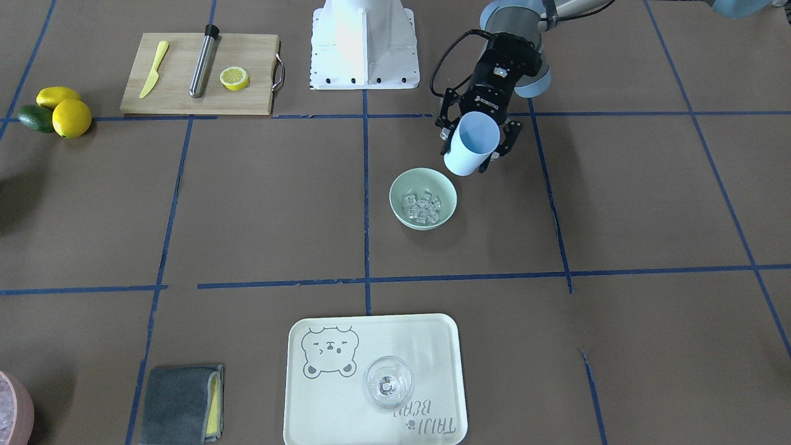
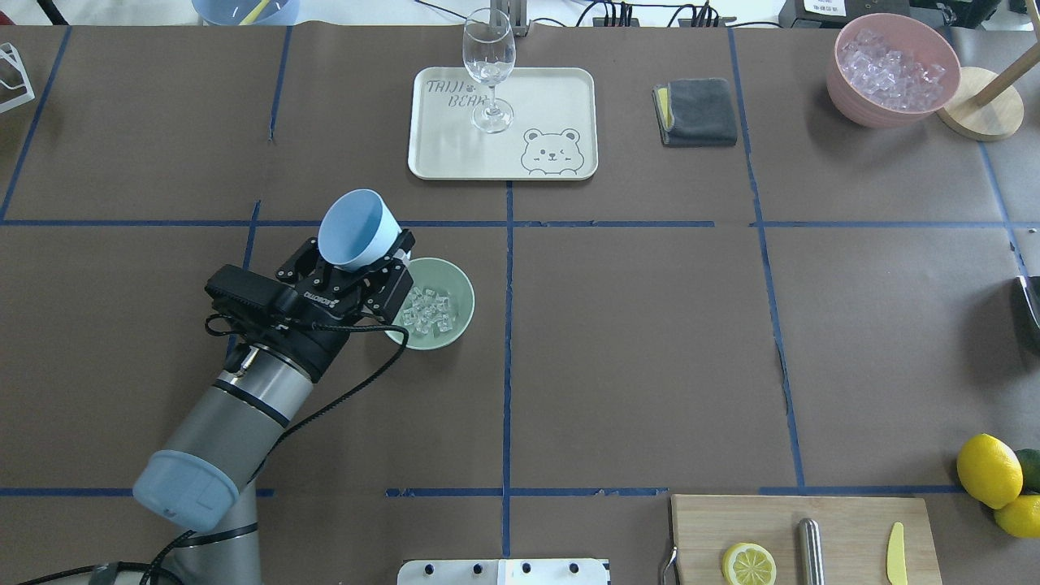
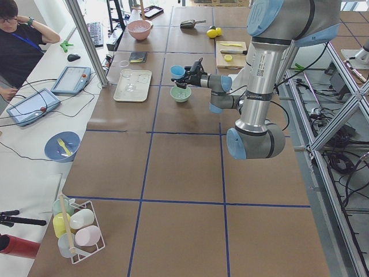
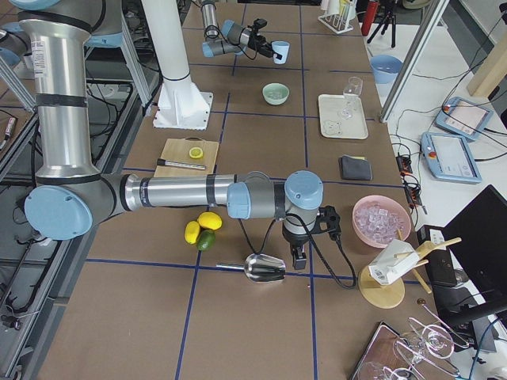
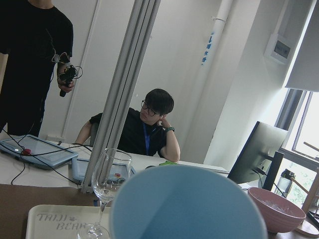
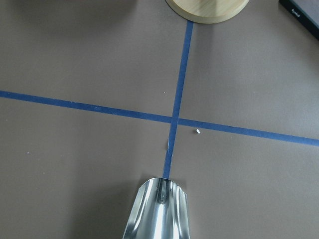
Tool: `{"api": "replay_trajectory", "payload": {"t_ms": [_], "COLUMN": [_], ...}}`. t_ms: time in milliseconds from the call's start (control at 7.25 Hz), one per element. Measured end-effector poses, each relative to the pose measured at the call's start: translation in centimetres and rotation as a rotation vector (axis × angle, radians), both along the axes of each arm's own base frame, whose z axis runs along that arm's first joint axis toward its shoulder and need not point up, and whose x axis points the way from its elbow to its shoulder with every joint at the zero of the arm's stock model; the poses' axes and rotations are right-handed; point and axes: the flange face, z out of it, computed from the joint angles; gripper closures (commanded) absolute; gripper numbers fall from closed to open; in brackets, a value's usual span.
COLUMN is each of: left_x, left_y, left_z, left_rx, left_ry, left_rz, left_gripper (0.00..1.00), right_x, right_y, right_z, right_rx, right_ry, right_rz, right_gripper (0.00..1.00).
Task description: Pour ice into bowl
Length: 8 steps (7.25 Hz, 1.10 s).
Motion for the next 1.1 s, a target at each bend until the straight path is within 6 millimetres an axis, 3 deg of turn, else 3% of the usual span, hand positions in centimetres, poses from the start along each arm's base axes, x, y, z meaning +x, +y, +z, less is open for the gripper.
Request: {"api": "replay_trajectory", "payload": {"t_ms": [414, 690, 966, 1103], "left_x": [-8.3, -13.2, -15.9, -16.5], "left_y": [-2.2, -2.1, -1.5, -1.4], "left_z": [12.0, 18.9, 26.6, 29.0], "left_rx": [-0.136, -0.240, -0.303, -0.305], "left_ry": [-0.078, -0.091, -0.100, -0.103], "left_rz": [-0.050, -0.075, -0.128, -0.164], "left_gripper": [1.00, 1.00, 1.00, 1.00], "right_x": [0.0, 0.0, 0.0, 0.0], "right_y": [0.0, 0.0, 0.0, -0.1], "right_z": [0.1, 0.0, 0.0, 0.0], "right_rx": [0.005, 0.006, 0.006, 0.006], "right_ry": [0.003, 0.003, 0.003, 0.003], "right_rz": [0.000, 0.001, 0.001, 0.001], "right_gripper": [0.00, 0.00, 0.00, 0.00]}}
